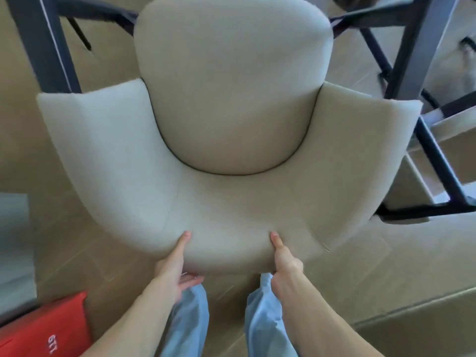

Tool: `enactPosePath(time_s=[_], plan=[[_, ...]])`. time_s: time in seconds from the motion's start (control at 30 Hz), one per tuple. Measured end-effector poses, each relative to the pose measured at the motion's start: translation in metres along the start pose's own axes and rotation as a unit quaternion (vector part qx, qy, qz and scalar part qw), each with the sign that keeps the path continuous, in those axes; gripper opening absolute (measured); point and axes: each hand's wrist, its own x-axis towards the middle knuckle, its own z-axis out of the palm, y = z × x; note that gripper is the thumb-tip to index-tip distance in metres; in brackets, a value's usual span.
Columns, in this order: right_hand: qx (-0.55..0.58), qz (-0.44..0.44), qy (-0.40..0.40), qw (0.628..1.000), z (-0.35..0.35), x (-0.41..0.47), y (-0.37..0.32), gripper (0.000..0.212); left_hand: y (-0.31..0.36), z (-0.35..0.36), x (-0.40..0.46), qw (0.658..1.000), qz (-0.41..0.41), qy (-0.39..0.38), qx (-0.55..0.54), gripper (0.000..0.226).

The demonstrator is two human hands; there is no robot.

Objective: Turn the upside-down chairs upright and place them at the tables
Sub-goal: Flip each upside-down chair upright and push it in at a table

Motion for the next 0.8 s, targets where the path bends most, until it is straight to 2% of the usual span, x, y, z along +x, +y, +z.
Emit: enactPosePath(time_s=[0.1,0.17,0.37,0.5,0.53,0.67,0.8], plan=[[-0.028,-0.022,-0.034,0.999,0.011,-0.027,-0.046,0.120,0.049,0.014,-0.035,1.000,0.018,-0.001,0.007,0.084],[-0.054,-0.040,-0.040,0.997,0.024,-0.041,-0.075,0.114,0.082,0.024,-0.049,0.999,0.028,0.006,0.014,0.091],[-0.021,-0.051,-0.011,0.998,0.056,-0.096,-0.150,0.102,0.155,0.058,-0.071,0.994,0.098,0.038,-0.003,0.088],[-0.014,-0.074,-0.001,0.997,0.075,-0.117,-0.186,0.090,0.185,0.082,-0.078,0.978,0.157,0.131,-0.035,0.126],[-0.017,-0.082,0.002,0.997,0.080,-0.120,-0.195,0.089,0.193,0.089,-0.082,0.974,0.167,0.150,-0.043,0.129],[-0.019,-0.113,0.035,0.993,0.104,-0.136,-0.227,0.088,0.225,0.115,-0.096,0.954,0.204,0.207,-0.076,0.123],[0.011,-0.155,0.100,0.983,0.135,-0.148,-0.257,0.084,0.265,0.143,-0.096,0.933,0.228,0.257,-0.105,0.099]])
